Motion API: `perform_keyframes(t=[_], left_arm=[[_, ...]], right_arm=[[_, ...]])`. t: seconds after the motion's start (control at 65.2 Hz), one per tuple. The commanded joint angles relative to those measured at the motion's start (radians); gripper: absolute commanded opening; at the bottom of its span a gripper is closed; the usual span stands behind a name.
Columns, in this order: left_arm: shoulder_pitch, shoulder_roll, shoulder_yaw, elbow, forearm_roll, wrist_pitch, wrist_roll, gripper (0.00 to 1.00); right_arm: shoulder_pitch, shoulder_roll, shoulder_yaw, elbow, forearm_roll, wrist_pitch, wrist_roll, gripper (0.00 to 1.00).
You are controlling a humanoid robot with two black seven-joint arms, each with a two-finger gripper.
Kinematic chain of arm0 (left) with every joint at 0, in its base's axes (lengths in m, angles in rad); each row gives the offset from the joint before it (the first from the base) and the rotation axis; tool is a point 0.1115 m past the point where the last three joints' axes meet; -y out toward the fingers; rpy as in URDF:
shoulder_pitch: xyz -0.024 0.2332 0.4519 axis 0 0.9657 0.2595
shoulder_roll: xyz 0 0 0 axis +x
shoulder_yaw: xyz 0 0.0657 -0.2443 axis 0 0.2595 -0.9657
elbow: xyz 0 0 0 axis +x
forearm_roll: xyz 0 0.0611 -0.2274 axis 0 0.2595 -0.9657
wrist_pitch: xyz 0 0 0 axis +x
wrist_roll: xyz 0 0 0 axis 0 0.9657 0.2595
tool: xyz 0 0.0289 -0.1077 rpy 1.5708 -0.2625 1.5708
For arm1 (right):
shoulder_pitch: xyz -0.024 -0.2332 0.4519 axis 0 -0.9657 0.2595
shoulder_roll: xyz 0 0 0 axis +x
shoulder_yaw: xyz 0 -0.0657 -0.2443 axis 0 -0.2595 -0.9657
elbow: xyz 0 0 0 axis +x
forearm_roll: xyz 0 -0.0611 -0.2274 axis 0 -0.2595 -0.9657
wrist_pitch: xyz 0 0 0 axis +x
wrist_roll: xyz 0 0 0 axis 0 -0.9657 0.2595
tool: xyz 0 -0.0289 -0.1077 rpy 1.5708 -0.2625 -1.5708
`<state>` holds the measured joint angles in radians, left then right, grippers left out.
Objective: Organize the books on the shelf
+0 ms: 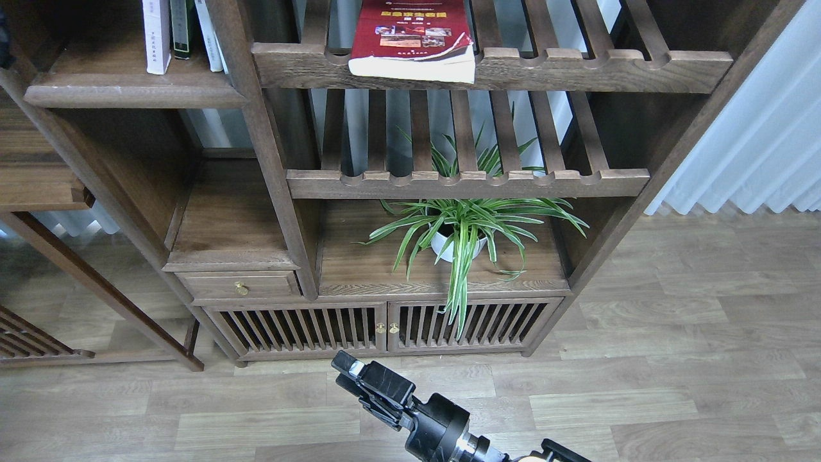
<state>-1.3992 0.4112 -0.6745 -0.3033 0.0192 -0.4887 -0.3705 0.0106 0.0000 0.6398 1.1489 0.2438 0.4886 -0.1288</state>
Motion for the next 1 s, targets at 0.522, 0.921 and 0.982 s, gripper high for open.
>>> perform_keyframes(t=[0.522, 0.921, 0.982], left_arm=[[0.028, -0.132, 0.016, 0.11, 0.002, 0.0, -0.056, 0.33], [0.086, -0.1, -0.065, -0.003, -0.008, 0.0, -0.056, 0.99], [0.108, -0.068, -0.076, -0.06, -0.008, 0.0, -0.053, 0.99]], right_arm=[[-0.038, 0.0, 0.003, 0.003, -0.001, 0.0, 0.0, 0.73], [-0.043, 0.0, 0.073, 0.002, 0.003, 0.0, 0.005, 0.73], [-0.038, 0.0, 0.1, -0.001, 0.005, 0.0, 0.015, 0.73]])
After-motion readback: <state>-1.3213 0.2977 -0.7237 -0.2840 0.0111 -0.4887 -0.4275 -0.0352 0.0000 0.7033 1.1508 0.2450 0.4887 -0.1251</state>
